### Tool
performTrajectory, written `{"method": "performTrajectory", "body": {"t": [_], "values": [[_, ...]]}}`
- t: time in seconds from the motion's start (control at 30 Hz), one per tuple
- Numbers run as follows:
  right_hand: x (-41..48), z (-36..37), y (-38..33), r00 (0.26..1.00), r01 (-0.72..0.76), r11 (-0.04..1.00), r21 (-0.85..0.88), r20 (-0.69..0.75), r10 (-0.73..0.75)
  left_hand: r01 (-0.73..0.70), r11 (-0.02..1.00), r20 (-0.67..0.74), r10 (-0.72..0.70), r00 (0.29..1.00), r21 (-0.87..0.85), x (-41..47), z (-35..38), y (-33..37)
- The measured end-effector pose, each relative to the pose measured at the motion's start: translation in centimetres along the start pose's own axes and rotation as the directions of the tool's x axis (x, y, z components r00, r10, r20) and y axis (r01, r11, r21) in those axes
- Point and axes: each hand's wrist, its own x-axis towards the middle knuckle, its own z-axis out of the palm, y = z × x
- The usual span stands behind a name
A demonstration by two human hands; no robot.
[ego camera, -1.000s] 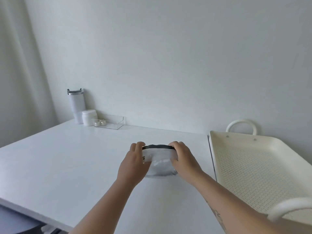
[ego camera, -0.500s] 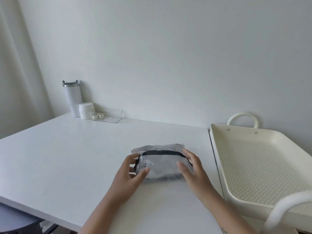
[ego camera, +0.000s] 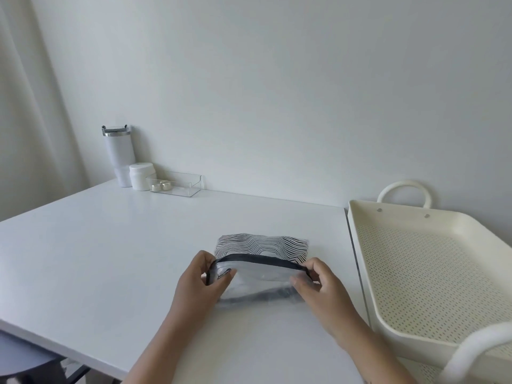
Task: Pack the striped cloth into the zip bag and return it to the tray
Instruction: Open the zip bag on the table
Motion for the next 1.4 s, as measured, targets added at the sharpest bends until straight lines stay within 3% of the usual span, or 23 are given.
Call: {"method": "performTrajectory", "body": {"t": [0.17,0.3,0.4,0.5,0.63,0.77,0.9,1.1,1.2,1.4], "values": [[0.4,0.2,0.6,0.985,0.033,0.996,-0.083,-0.165,-0.046,-0.066,0.987,0.006,0.065,0.998,0.148,-0.2,0.5,-0.3],[0.2,-0.4,0.9,0.965,-0.006,0.999,0.035,-0.262,0.015,0.013,1.000,0.158,-0.009,0.987,-0.027,-0.7,0.0,0.3],[-0.2,-0.8,0.7,0.986,-0.058,0.983,0.174,-0.144,0.084,0.044,0.991,0.175,-0.021,0.984,-0.128,-0.6,-0.5,0.5],[-0.5,-1.1,0.4,0.997,-0.069,0.976,0.208,0.051,0.060,0.048,0.988,0.051,-0.041,0.998,-0.150,-0.3,-0.4,0.4],[-0.7,-1.3,0.1,0.980,-0.107,0.952,0.286,0.192,0.052,0.086,0.968,-0.035,-0.096,0.995,-0.235,0.1,-1.0,-0.2],[-0.7,-1.7,0.2,0.969,-0.136,0.908,0.396,0.242,0.040,0.144,0.931,-0.017,-0.159,0.987,-0.335,0.4,-1.6,-0.5],[-0.6,-1.5,0.4,0.984,-0.129,0.907,0.401,0.162,0.069,0.144,0.924,-0.012,-0.159,0.987,-0.353,0.6,-1.6,-0.6],[-0.7,-0.5,0.7,0.995,-0.091,0.977,0.194,-0.020,0.097,0.101,0.961,-0.068,-0.122,0.990,-0.256,0.3,-0.9,-0.5],[-0.6,-0.2,0.7,0.986,-0.085,0.992,0.096,-0.136,0.098,0.119,0.987,-0.149,-0.134,0.980,-0.108,0.2,-0.4,-0.3],[-0.7,0.4,0.5,0.949,-0.029,0.970,-0.243,-0.311,-0.050,0.011,0.990,-0.245,0.023,0.969,0.137,-0.6,0.4,0.2]]}}
